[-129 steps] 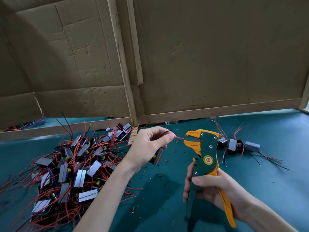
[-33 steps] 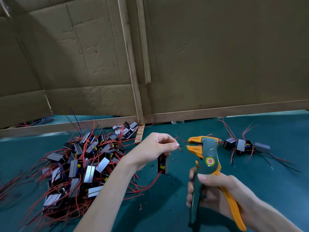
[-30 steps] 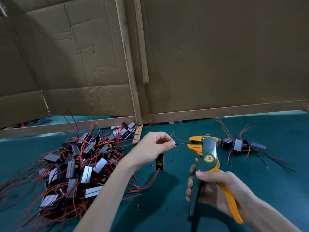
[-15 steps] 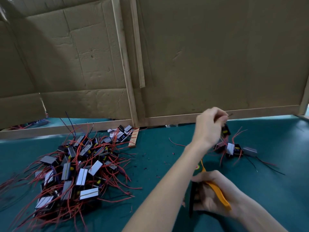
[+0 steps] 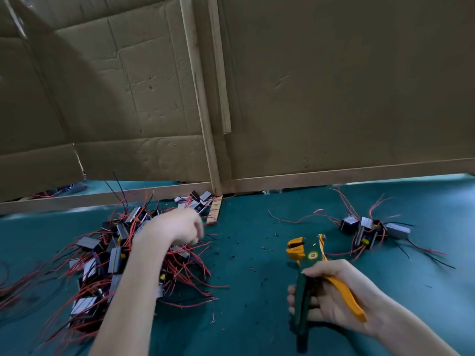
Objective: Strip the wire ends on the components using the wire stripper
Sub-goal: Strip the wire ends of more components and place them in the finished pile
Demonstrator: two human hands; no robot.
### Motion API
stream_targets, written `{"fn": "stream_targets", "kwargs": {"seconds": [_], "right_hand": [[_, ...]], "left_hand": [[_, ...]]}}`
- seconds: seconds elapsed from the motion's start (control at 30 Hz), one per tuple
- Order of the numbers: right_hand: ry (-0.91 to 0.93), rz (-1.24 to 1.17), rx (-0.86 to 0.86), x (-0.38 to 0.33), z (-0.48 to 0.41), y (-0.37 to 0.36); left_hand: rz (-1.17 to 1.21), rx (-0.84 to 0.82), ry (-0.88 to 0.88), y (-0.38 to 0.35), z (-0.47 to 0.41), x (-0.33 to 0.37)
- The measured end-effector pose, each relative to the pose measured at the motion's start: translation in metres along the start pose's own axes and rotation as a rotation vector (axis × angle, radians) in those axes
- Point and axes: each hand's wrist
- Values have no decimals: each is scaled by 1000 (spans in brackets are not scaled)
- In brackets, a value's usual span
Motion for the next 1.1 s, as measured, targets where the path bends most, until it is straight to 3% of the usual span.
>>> {"fn": "stream_targets", "kwargs": {"seconds": [0.07, 0.3, 0.43, 0.6, 0.83, 0.97, 1.1], "right_hand": [[3, 6, -6, 1, 0, 1], [-5, 12, -4, -2, 1, 3], [4, 3, 1, -2, 1, 4], [6, 17, -11, -1, 0, 3], [41, 12, -17, -1, 0, 3], [58, 20, -5, -2, 0, 2], [72, 26, -1, -1, 0, 1]], "left_hand": [[-88, -82, 88, -5, -4, -16], [-7, 93, 97, -21, -29, -37], [196, 194, -54, -11, -23, -45], [819, 419, -431, 12, 1, -32], [1251, 452, -664, 7, 12, 4], [1155, 929, -697, 12, 15, 8], [1472, 1003, -871, 25, 30, 10]]}}
Point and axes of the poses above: each hand's wrist, its own z-axis away from the middle knuckle, its own y-axis out of the back of the hand, x = y × z, and after that the axes turned 10 degrees about z, right-handed
